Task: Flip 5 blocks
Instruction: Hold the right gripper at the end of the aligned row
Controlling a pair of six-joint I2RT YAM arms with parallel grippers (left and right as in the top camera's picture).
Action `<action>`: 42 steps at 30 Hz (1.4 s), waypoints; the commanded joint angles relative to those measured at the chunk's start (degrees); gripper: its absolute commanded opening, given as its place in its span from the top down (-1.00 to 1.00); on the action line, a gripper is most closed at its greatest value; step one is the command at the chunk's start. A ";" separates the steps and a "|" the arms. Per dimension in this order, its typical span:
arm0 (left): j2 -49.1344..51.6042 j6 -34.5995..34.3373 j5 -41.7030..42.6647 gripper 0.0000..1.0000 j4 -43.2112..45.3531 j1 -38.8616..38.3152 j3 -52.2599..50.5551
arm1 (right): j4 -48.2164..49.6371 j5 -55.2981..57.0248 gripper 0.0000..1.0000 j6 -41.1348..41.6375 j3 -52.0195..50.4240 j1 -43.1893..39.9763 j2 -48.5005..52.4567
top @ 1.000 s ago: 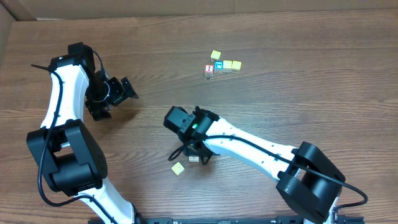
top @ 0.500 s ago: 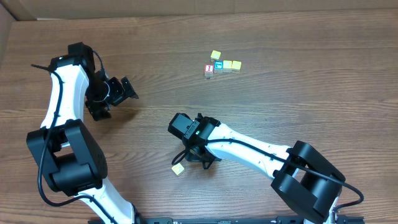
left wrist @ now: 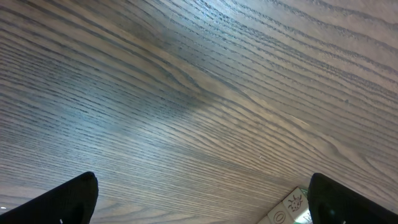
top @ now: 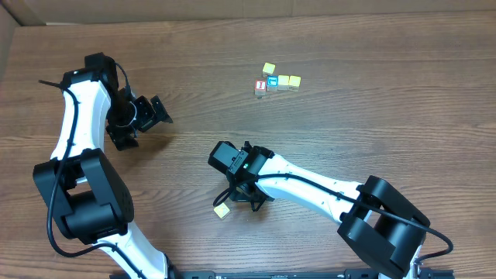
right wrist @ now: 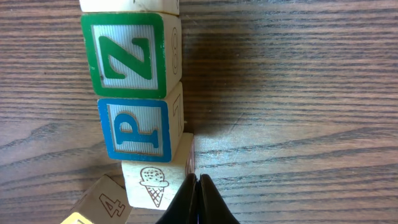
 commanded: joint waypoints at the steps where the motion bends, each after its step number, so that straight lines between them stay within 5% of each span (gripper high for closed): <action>1: 0.31 0.50 -0.11 -1.00 0.07 -0.42 0.85 | 0.33 0.04 0.92 -0.33 -0.35 0.26 -0.15; 42: 0.31 0.50 -0.11 -1.00 0.07 -0.42 0.85 | -2.51 3.10 0.92 -0.39 0.33 -0.46 -0.39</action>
